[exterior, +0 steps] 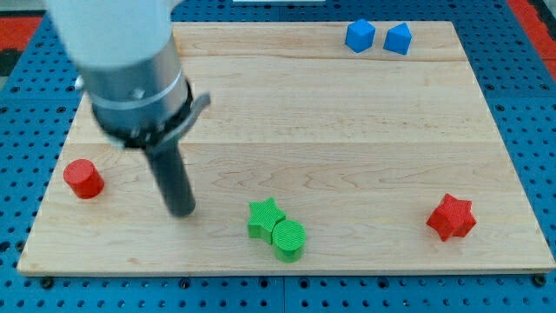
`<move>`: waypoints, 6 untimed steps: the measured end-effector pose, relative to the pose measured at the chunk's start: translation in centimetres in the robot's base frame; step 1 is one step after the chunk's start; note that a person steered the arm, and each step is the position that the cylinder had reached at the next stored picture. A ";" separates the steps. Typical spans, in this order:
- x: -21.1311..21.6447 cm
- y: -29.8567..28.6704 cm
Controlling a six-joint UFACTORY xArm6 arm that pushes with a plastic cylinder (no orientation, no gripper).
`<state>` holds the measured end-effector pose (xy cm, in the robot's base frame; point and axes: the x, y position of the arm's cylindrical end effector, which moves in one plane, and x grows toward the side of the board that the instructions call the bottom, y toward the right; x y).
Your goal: Move red circle to the center
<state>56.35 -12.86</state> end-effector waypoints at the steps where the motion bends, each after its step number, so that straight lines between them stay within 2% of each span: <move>1: 0.5 -11.8; 2: -3.3 -17.4; 3: -8.4 -8.5; 4: -10.2 3.7; 5: -10.7 -5.0; 6: -11.3 -10.2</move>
<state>45.08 -23.10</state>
